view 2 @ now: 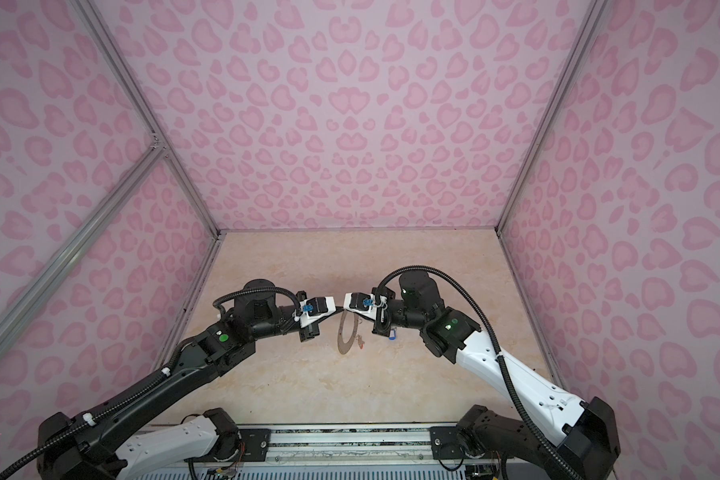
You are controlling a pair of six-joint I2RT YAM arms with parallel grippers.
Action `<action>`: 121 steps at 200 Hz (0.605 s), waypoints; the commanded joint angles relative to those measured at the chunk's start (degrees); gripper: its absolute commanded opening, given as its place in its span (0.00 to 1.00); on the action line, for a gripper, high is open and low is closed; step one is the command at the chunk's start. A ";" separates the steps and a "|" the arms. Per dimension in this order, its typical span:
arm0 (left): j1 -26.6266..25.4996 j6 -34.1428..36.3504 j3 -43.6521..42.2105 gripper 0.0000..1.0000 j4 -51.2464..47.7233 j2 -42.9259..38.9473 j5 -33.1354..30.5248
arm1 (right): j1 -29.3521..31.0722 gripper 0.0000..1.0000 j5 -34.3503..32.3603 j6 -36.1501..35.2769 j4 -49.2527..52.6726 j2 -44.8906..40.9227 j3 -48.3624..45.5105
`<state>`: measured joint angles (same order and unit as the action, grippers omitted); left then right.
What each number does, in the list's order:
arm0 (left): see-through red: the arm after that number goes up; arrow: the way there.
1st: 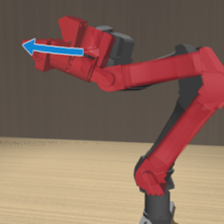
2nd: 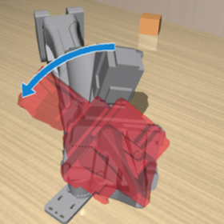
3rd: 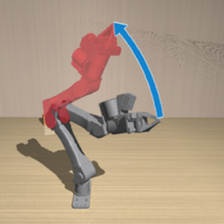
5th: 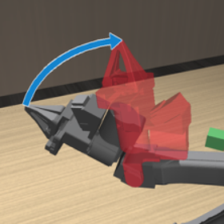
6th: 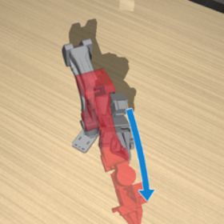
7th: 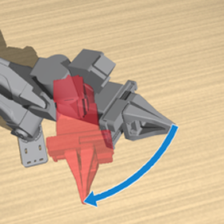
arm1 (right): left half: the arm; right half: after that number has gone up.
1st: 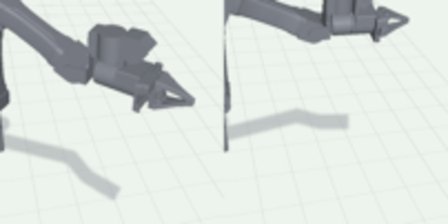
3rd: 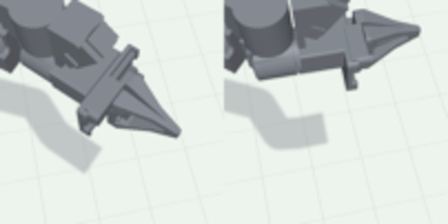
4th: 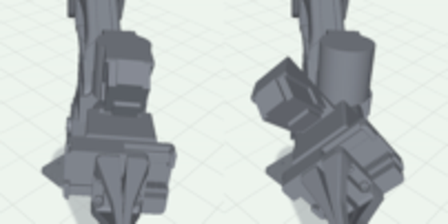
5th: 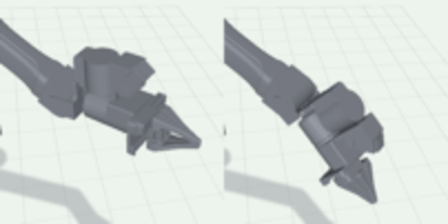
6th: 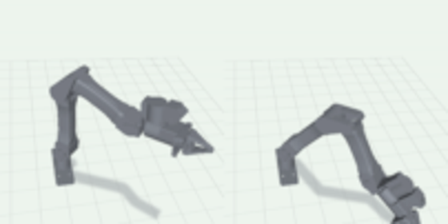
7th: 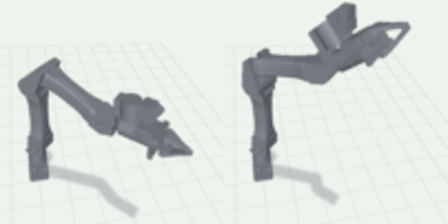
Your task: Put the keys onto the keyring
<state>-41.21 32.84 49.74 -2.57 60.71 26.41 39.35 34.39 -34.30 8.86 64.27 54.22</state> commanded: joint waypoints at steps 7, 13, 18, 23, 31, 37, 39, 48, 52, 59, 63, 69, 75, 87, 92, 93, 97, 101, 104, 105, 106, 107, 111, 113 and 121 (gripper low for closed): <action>-0.27 1.50 1.39 0.03 -0.69 0.33 0.61 | 0.03 0.08 0.32 0.09 -0.93 0.23 0.16; -0.26 1.60 1.57 0.03 -0.93 0.38 0.63 | 0.08 0.08 0.48 0.09 -0.93 0.31 0.18; -0.27 1.70 1.72 0.03 -1.14 0.46 0.61 | 0.02 0.07 0.58 0.11 -0.91 0.33 0.13; -0.22 1.90 1.81 0.03 -1.30 0.54 0.65 | 0.02 0.07 0.75 0.18 -1.00 0.37 0.06; -0.33 2.03 1.99 0.03 -1.54 0.62 0.75 | 0.03 0.07 1.00 0.41 -1.33 0.41 0.02; -0.29 2.21 2.08 0.03 -1.72 0.64 0.78 | 0.02 0.07 1.18 0.69 -1.70 0.40 -0.17; -0.34 2.29 2.11 0.03 -1.80 0.68 0.80 | 0.02 0.07 1.20 0.79 -1.84 0.41 -0.17; -0.39 2.47 2.21 0.03 -2.09 0.73 0.74 | 0.01 0.07 1.42 0.93 -2.20 0.42 -0.40; -0.45 2.57 2.29 0.03 -2.20 0.81 0.74 | 0.02 0.08 1.46 1.07 -2.27 0.47 -0.40; -0.45 2.74 2.38 0.03 -2.42 0.86 0.76 | 0.02 0.08 1.55 1.18 -2.36 0.59 -0.27; -0.45 2.82 2.46 0.03 -2.52 0.90 0.78 | 0.02 0.09 1.62 1.25 -2.24 0.67 -0.26; -0.45 2.99 2.55 0.03 -2.74 0.90 0.84 | 0.05 0.09 1.73 1.32 -2.22 0.76 -0.18; -0.45 3.17 2.64 0.03 -2.92 0.99 1.01 | 0.06 0.08 1.88 1.42 -2.33 0.85 -0.23; -0.53 3.35 2.80 0.03 -3.14 1.08 1.10 | 0.02 0.04 2.41 1.65 -2.53 0.94 -0.14; -0.54 3.37 2.81 0.03 -3.15 1.08 1.18 | 0.13 0.01 2.67 1.66 -2.57 1.03 -0.15; -0.54 3.37 2.82 0.03 -3.15 1.08 1.18 | 0.07 0.01 2.68 1.64 -2.55 1.03 -0.16; -0.51 3.44 2.82 0.03 -3.20 1.10 1.23 | 0.02 0.00 2.85 1.69 -2.59 1.16 -0.14; -0.54 3.52 2.82 0.03 -3.20 1.12 1.19 | 0.02 0.00 3.04 1.76 -2.61 1.24 -0.10; -0.49 3.54 2.82 0.03 -3.20 1.16 1.23 | 0.07 0.00 3.11 1.85 -2.75 1.29 -0.09; -0.51 3.55 2.82 0.03 -3.17 1.16 1.21 | 0.04 0.00 3.17 1.86 -2.78 1.34 -0.13; -0.53 3.55 2.82 0.03 -3.16 1.17 1.19 | -0.01 0.00 3.20 1.87 -2.74 1.32 -0.14; -0.53 3.55 2.82 0.03 -3.11 1.17 1.19 | 0.01 0.00 3.26 1.91 -2.81 1.35 -0.15; -0.46 3.37 2.82 0.04 -2.94 1.17 1.14 | 0.02 0.00 3.38 1.96 -2.91 1.43 -0.18; -0.52 3.24 2.82 0.04 -2.91 1.17 0.84 | 0.02 0.00 3.44 1.96 -3.07 1.46 -0.28; -0.51 2.71 2.82 0.13 -2.43 1.08 -0.15 | 0.02 0.00 3.49 2.40 -3.59 1.47 -0.49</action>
<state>-41.58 35.53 51.68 -6.15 61.69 25.69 39.27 36.34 -33.39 8.38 65.34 54.15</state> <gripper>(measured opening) 0.054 0.060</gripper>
